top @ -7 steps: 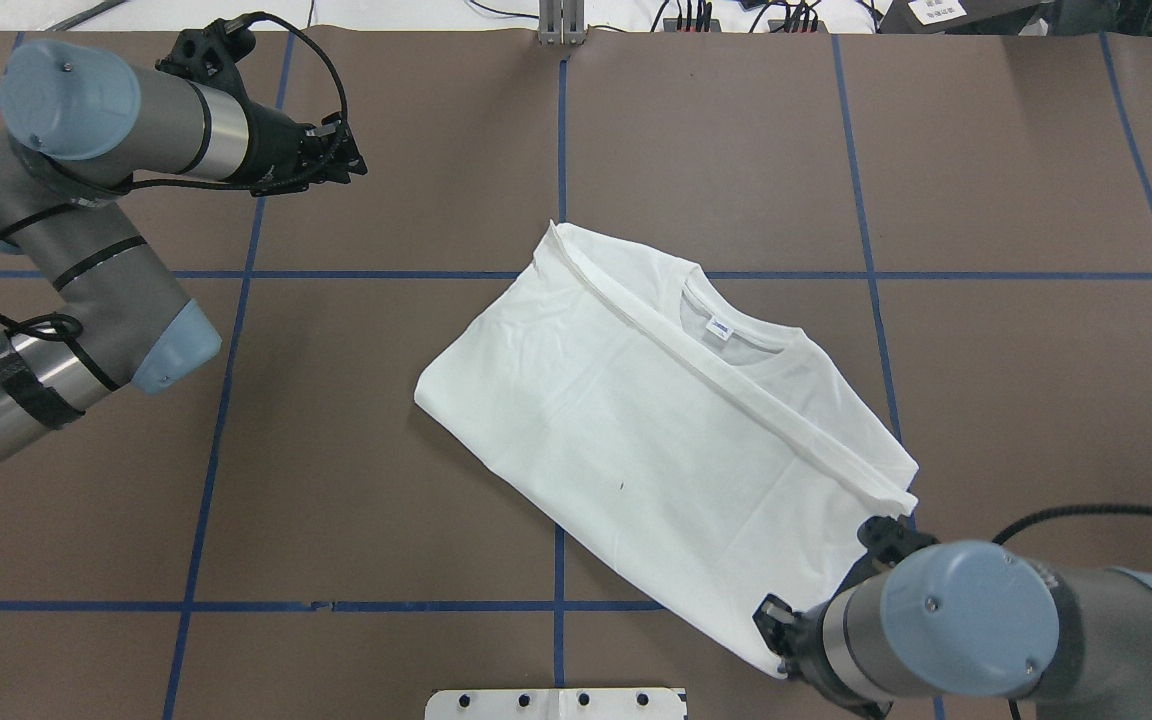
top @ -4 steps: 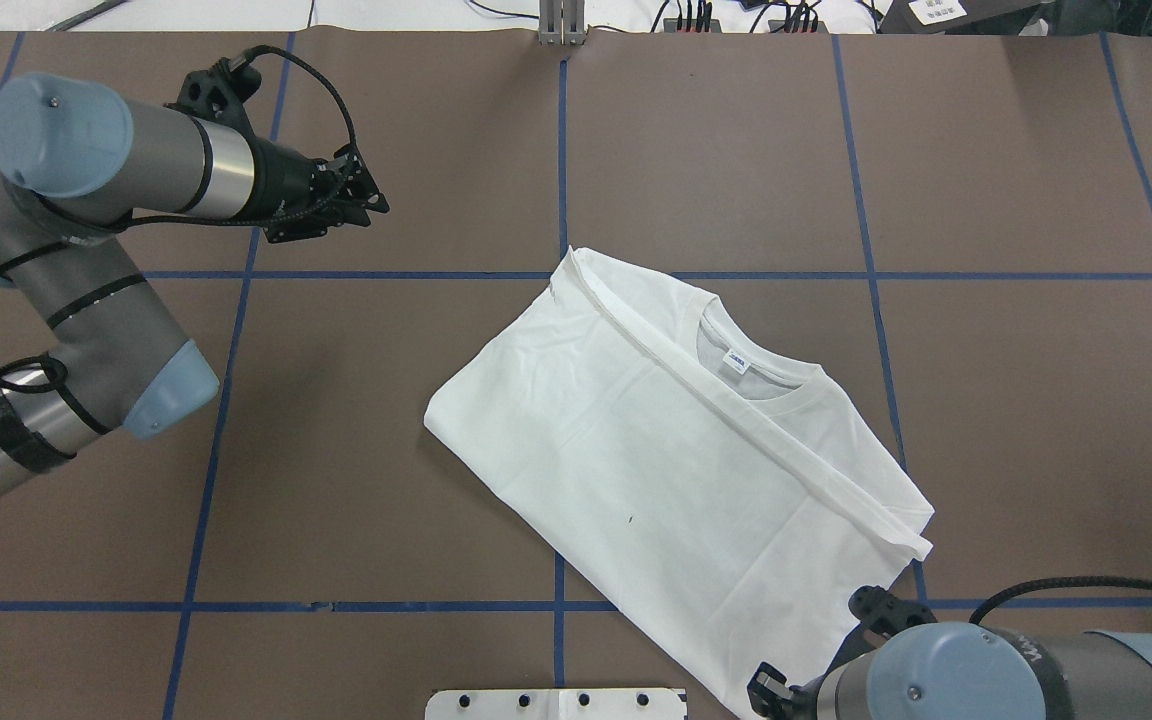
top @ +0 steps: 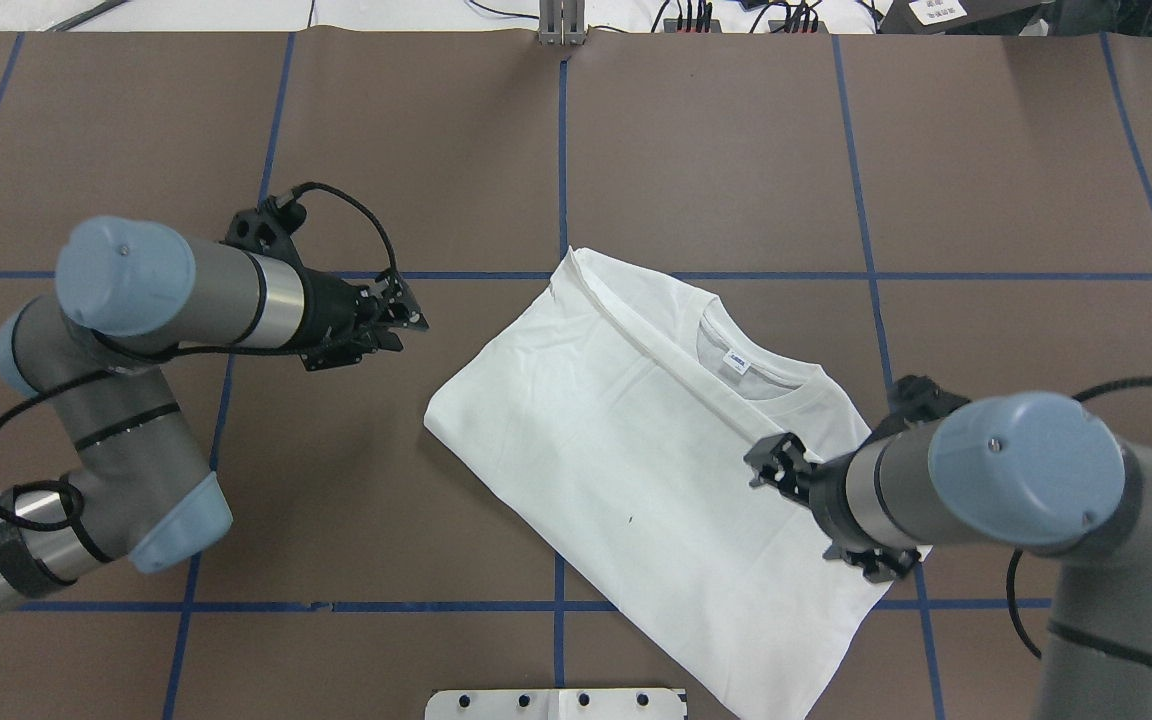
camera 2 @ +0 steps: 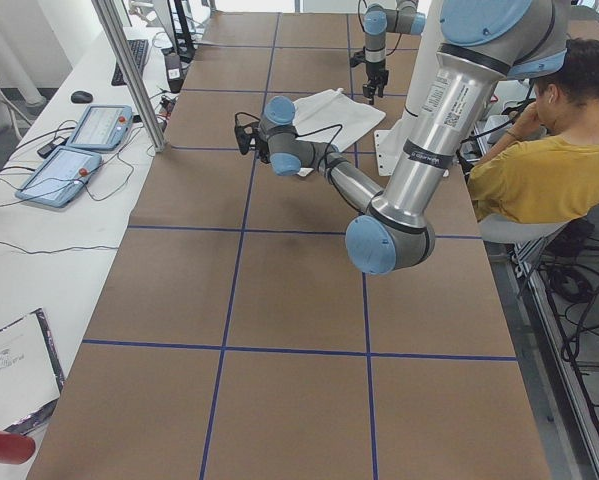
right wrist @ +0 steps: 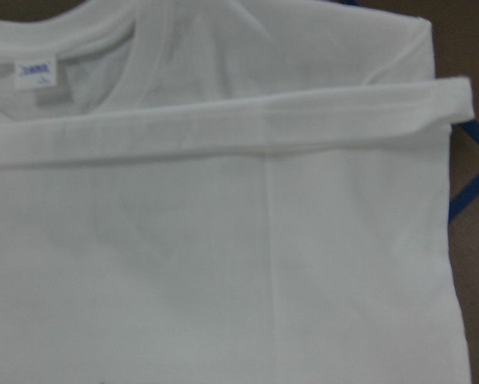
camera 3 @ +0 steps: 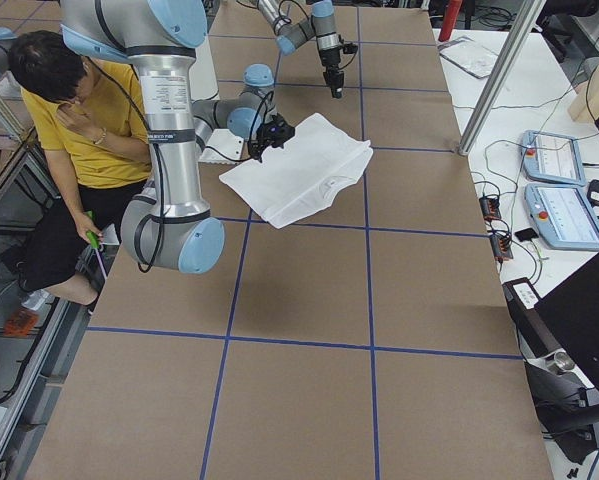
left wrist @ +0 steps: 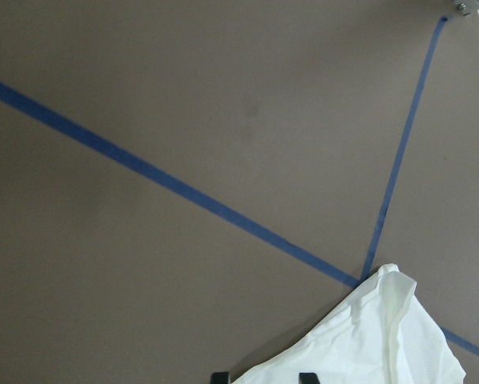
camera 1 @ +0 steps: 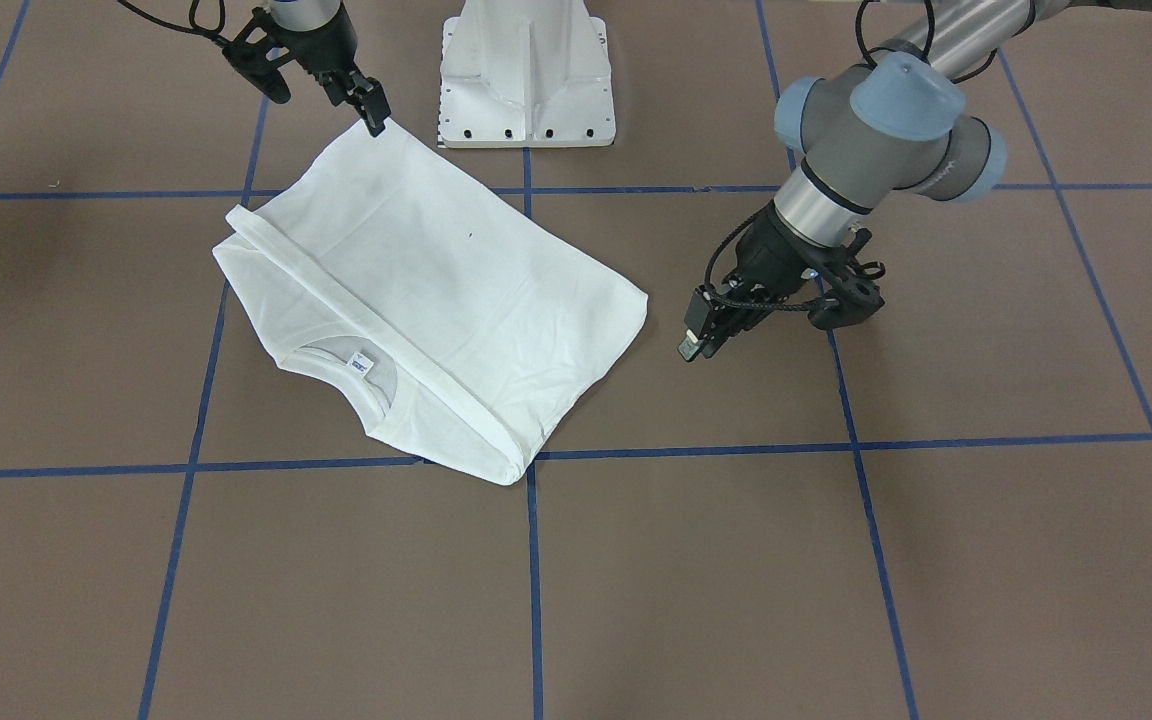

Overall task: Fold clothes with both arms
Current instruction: 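Pull the shirt corner away with the left gripper while the right holds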

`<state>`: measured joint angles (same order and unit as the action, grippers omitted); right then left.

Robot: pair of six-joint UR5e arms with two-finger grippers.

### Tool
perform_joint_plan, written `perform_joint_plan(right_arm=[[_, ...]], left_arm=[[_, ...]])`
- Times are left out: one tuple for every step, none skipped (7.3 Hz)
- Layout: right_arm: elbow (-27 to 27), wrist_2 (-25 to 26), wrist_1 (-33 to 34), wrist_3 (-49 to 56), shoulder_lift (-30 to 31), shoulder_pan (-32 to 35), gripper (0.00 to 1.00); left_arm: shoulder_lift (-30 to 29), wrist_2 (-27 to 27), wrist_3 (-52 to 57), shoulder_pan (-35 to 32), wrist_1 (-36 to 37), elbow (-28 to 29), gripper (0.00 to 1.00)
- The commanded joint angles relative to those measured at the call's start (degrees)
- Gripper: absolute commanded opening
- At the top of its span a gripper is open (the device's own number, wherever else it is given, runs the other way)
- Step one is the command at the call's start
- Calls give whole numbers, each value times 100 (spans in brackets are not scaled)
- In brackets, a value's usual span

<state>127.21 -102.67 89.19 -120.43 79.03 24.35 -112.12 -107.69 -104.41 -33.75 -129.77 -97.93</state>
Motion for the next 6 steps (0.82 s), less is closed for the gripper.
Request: perform_joint_plan(right_arm=[[-826,-25,-33,527,-545,894,100],[-960,-17,-34,581,-564,931,100],[-961,-8,-34,547,-625,940,100],[-961,-8,-34,529,-652,940,100],[-970,-8,-34,520,-652,949,100],[-988,-16,-34,520,-652,949,100]], left_arm=[[-29,432,-325,666,493,2,54],[-82,502,-326,755,627,-7,54],[-82,512,-334,756,681,-16,54],[-74,512,-334,773,681,19,52],[-74,512,-334,773,672,37,45],[-82,521,-334,773,681,81,25]])
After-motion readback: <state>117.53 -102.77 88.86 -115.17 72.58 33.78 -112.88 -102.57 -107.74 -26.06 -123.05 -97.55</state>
